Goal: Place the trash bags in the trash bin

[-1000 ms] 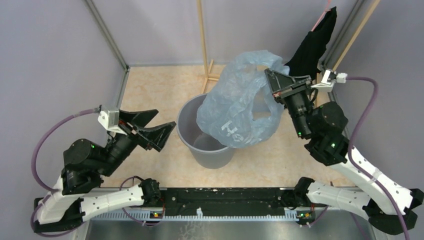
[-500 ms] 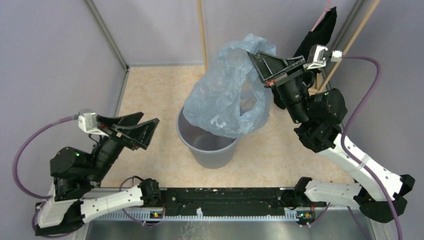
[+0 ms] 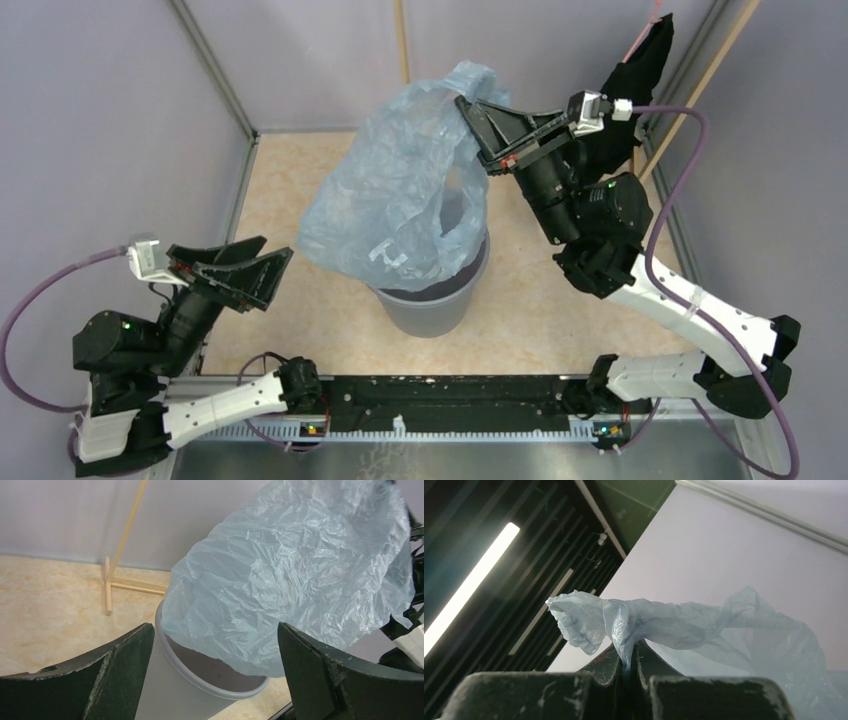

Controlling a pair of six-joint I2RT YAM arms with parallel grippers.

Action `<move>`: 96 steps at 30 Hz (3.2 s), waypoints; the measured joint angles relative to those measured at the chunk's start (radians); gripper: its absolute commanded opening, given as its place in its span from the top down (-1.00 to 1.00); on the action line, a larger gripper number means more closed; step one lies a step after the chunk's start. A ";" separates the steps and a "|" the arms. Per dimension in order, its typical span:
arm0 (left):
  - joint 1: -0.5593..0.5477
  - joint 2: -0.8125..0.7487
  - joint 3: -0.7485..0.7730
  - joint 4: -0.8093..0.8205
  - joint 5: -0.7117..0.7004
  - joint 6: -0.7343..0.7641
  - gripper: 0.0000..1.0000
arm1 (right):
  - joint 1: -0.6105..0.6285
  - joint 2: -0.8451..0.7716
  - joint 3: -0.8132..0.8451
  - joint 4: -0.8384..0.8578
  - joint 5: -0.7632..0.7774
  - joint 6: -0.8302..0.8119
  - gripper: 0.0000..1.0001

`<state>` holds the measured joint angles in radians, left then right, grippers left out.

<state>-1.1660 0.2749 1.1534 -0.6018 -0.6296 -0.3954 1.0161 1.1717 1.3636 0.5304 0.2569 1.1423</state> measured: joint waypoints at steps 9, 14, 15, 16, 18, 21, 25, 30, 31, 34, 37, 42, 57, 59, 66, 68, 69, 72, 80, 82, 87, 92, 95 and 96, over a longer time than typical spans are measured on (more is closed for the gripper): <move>0.000 -0.048 0.035 -0.004 0.005 -0.021 -0.92 | 0.009 -0.190 -0.286 -0.119 0.383 -0.054 1.00; 0.000 0.028 0.063 -0.001 0.012 -0.015 -0.82 | 0.009 -0.323 -0.418 -0.169 0.514 -0.157 1.00; 0.000 0.058 0.071 0.003 0.013 -0.011 -0.81 | 0.009 -0.341 -0.421 -0.181 0.526 -0.182 1.00; 0.000 0.091 0.076 0.009 0.015 -0.005 -0.81 | 0.009 -0.356 -0.421 -0.188 0.533 -0.206 1.00; 0.000 0.166 0.077 0.019 0.018 0.006 -0.79 | 0.009 -0.383 -0.421 -0.203 0.536 -0.257 1.00; 0.000 0.295 0.079 0.026 0.008 0.032 -0.68 | 0.009 -0.402 -0.414 -0.226 0.530 -0.322 1.00; 0.000 0.482 0.120 0.024 -0.075 0.085 -0.41 | 0.009 -0.405 -0.406 -0.241 0.480 -0.386 1.00; 0.003 0.698 0.237 0.026 -0.204 0.157 -0.27 | 0.009 -0.407 -0.406 -0.265 0.361 -0.446 1.00; 0.009 0.737 0.259 0.025 -0.210 0.166 -0.22 | 0.009 -0.409 -0.407 -0.272 0.335 -0.456 1.00; 0.063 0.819 0.324 0.015 -0.174 0.185 -0.14 | 0.009 -0.431 -0.410 -0.294 0.254 -0.492 1.00; 0.218 0.853 0.393 0.001 -0.033 0.188 0.02 | 0.009 -0.484 -0.443 -0.300 0.194 -0.523 1.00; 0.373 0.871 0.456 0.003 0.177 0.163 0.37 | 0.009 -0.546 -0.476 -0.314 0.155 -0.548 1.00; 0.372 0.759 0.015 0.078 0.500 0.023 0.38 | 0.009 -0.398 -0.399 -0.324 0.055 -0.637 1.00; 0.372 0.805 0.002 0.112 0.515 0.023 0.38 | 0.009 -0.364 -0.383 -0.342 0.033 -0.650 1.00; 0.372 0.938 -0.023 0.187 0.633 0.006 0.08 | 0.009 -0.264 -0.312 -0.475 0.010 -0.718 1.00; 0.372 0.937 -0.023 0.179 0.642 0.007 -0.15 | 0.009 -0.266 -0.309 -0.502 0.011 -0.739 1.00; 0.372 0.927 -0.023 0.174 0.641 0.013 -0.28 | 0.009 -0.267 -0.309 -0.507 0.012 -0.748 1.00; 0.372 0.851 -0.023 0.149 0.625 0.033 -0.67 | 0.009 -0.272 -0.309 -0.517 0.010 -0.777 1.00; 0.372 0.603 0.111 0.008 0.531 0.072 -0.73 | 0.009 -0.217 -0.309 -0.485 -0.047 -0.802 1.00; 0.372 0.569 0.116 -0.008 0.525 0.074 -0.79 | 0.009 -0.176 -0.309 -0.474 -0.075 -0.798 1.00; 0.372 0.536 0.081 -0.053 0.509 0.071 -0.96 | 0.009 -0.052 -0.309 -0.460 -0.151 -0.765 1.00; 0.372 0.528 0.077 -0.039 0.555 0.028 -0.97 | 0.009 0.015 -0.309 -0.502 -0.158 -0.738 1.00; 0.372 0.521 0.061 0.029 0.584 -0.014 -0.97 | 0.009 0.010 -0.309 -0.497 -0.159 -0.722 1.00; 0.372 0.524 0.060 0.040 0.585 -0.025 -0.98 | 0.009 0.006 -0.309 -0.494 -0.161 -0.719 1.00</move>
<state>-0.7937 0.7986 1.2133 -0.5617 -0.0448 -0.4202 1.0252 1.1782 1.0542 0.0364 0.0959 0.4232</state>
